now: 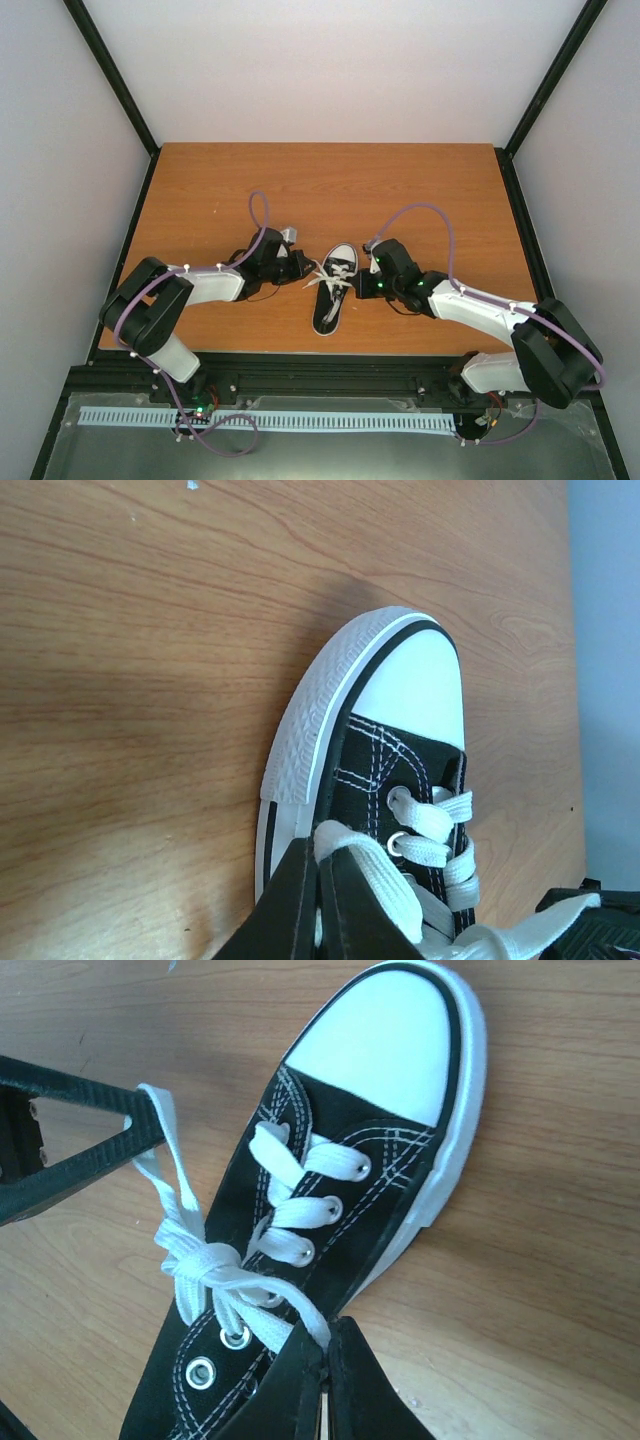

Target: Tie the shoes

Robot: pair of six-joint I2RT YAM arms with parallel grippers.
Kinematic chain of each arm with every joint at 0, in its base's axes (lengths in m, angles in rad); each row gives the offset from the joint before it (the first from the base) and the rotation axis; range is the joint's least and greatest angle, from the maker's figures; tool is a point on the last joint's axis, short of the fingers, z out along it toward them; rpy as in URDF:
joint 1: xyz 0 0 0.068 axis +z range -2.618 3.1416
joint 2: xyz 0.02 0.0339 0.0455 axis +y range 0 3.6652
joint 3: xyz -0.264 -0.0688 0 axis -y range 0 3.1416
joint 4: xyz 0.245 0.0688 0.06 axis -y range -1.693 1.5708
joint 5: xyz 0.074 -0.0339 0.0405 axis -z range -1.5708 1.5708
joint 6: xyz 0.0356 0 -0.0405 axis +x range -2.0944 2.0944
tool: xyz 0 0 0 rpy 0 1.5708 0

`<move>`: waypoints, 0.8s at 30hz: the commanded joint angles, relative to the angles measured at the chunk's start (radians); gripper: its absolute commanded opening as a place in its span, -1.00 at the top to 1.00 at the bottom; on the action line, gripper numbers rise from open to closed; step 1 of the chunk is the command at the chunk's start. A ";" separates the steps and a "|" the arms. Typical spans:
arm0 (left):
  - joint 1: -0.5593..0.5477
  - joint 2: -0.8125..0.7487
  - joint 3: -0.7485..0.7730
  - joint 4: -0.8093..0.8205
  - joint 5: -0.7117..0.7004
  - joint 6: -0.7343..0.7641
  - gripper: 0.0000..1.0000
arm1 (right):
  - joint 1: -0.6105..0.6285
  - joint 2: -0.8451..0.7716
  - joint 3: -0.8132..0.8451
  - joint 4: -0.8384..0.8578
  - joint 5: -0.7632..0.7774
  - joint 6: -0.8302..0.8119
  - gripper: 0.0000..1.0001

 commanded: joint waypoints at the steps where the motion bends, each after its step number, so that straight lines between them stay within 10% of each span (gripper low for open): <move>1: 0.011 -0.001 -0.002 0.042 -0.024 -0.018 0.99 | -0.025 -0.042 -0.001 -0.037 0.042 0.002 0.94; 14: 0.019 0.070 0.029 0.126 0.128 0.022 0.96 | -0.049 -0.042 0.015 -0.036 0.009 -0.027 0.87; 21: 0.019 0.024 0.018 0.116 0.147 0.068 0.57 | -0.052 -0.102 0.042 -0.111 0.080 -0.069 -0.38; 24: 0.019 -0.027 -0.019 0.094 0.083 0.070 0.21 | -0.051 -0.162 0.033 -0.136 0.089 -0.083 -0.60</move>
